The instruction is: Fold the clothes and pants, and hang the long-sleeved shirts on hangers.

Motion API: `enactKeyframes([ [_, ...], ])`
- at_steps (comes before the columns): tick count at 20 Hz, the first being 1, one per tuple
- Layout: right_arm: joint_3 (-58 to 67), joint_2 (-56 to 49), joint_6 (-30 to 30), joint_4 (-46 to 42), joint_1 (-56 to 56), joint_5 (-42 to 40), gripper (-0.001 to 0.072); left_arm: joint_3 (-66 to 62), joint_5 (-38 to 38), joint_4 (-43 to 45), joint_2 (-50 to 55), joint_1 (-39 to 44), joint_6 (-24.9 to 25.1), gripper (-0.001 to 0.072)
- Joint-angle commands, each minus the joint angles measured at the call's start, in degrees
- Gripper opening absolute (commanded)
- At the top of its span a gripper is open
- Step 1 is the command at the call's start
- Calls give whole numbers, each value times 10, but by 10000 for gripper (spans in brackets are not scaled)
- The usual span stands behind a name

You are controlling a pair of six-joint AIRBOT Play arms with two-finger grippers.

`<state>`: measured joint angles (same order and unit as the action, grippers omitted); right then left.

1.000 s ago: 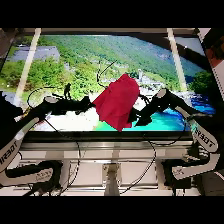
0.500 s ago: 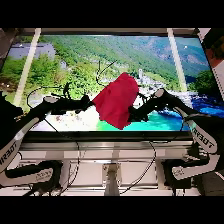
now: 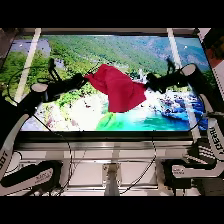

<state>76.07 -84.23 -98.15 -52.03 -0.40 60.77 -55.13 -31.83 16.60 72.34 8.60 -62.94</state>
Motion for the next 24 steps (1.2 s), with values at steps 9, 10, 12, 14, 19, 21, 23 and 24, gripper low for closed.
enactKeyframes([
  [9,146,-2,-54,-49,-10,-31,8,-95,19,143,-19,6,8,16],
  [10,146,-2,-44,-71,-10,23,8,-95,10,188,-30,6,8,16],
  [12,146,-3,-31,-143,-10,134,9,-95,-38,306,-50,7,-38,16],
  [14,146,-9,-26,-199,-10,192,57,-95,-134,439,-59,12,-113,16],
  [19,146,-25,1,-217,-10,181,428,-49,-239,509,-52,64,-143,16],
  [21,144,-34,33,-206,-10,240,387,-15,-239,509,-52,89,-143,17],
  [23,116,-42,61,-167,-10,280,388,12,-238,510,-52,106,-143,17],
  [24,86,-42,71,-143,-10,278,388,23,-237,511,-52,111,-143,16],
])
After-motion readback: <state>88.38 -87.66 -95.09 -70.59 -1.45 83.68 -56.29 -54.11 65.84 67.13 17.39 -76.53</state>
